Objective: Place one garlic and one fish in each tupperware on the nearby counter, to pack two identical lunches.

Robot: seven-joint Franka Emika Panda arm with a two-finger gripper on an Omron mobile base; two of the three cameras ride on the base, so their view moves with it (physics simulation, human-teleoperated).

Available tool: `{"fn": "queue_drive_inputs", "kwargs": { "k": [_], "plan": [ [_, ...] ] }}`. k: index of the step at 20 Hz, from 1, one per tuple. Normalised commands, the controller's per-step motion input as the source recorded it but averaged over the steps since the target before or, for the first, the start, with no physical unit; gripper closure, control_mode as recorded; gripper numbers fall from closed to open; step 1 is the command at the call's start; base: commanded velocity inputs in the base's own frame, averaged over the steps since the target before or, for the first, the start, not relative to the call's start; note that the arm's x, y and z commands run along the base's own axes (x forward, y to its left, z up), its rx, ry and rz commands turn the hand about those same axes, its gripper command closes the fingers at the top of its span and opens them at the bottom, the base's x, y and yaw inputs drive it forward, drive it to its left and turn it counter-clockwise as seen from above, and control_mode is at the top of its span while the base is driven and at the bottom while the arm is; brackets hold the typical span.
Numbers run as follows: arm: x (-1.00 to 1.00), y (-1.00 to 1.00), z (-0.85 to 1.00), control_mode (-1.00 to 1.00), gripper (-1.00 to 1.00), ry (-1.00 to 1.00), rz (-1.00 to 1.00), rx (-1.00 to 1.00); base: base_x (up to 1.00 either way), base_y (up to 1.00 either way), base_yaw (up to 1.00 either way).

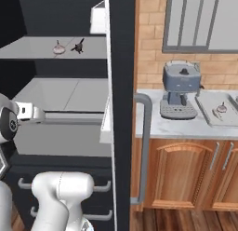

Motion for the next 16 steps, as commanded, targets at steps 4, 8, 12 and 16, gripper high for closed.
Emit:
{"fn": "queue_drive_inputs", "kwargs": {
  "k": [4,8,12,16],
  "plan": [
    [0.00,0.00,0.00,1.00,-1.00,0.00,0.00,0.00,0.81,-0.03,-0.18],
    [0.00,0.00,0.00,1.00,-1.00,0.00,0.00,0.00,1.00,-0.02,-0.18],
    [0.14,0.00,0.14,-1.00,-1.00,0.00,-0.03,0.00,0.72,0.00,-0.11],
    [0.21,0.00,0.98,-1.00,-1.00,-0.01,-0.07,0.00,0.00,0.00,0.00]
  ]
}}
